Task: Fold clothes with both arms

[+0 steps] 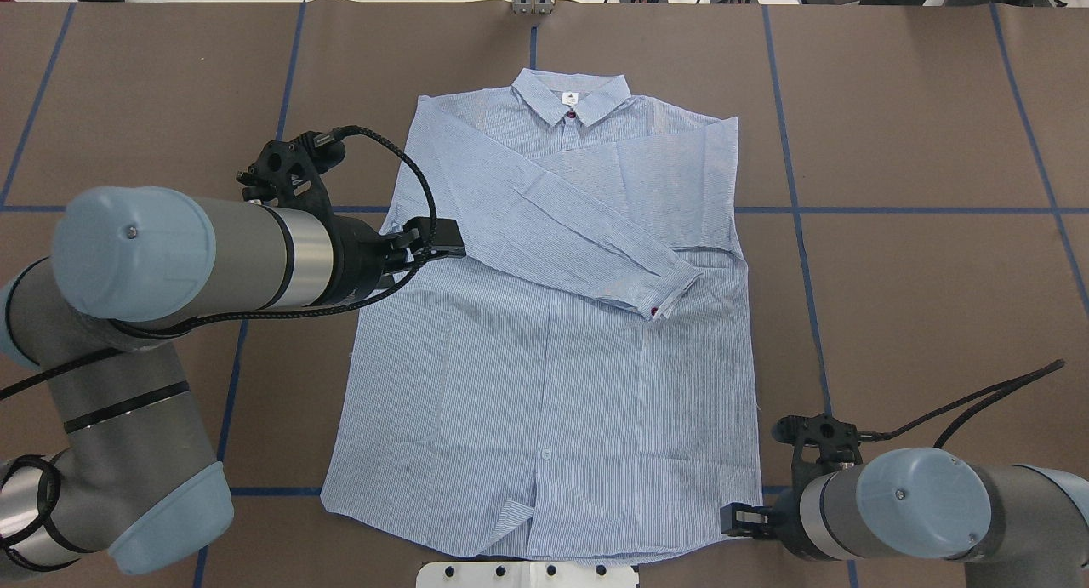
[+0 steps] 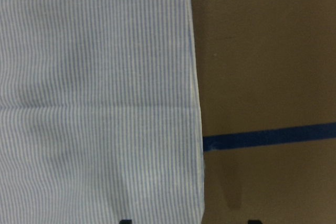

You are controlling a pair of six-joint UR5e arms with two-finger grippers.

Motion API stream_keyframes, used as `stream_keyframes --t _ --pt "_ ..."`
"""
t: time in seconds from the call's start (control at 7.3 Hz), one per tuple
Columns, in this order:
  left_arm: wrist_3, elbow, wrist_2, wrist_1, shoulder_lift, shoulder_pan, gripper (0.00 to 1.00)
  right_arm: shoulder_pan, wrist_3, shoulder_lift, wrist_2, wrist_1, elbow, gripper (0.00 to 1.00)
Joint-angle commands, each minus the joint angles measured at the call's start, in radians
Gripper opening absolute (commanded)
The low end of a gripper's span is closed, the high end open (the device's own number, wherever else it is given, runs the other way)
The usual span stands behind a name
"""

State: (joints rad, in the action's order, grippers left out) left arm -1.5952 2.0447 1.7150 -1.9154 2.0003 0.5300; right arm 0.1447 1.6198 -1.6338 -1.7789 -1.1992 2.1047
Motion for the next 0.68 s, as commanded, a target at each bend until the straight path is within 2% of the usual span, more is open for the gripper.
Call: stream_keyframes --t 0.0,0.14,0.41,0.55 --pt "0.000 0.002 0.000 0.001 0.000 0.001 1.00 0.000 0.000 0.003 -0.001 0.000 -0.002 0.73" --pt "0.000 0.002 0.000 0.002 0.000 0.001 1.00 0.001 0.000 0.003 -0.001 -0.002 -0.008 0.73" --pt "0.000 0.002 -0.002 0.003 0.000 0.001 1.00 0.003 0.000 0.003 0.001 0.000 -0.008 0.61" --pt "0.001 0.002 -0.002 0.003 0.000 0.001 1.00 0.004 0.000 0.003 0.001 -0.002 -0.008 0.60"
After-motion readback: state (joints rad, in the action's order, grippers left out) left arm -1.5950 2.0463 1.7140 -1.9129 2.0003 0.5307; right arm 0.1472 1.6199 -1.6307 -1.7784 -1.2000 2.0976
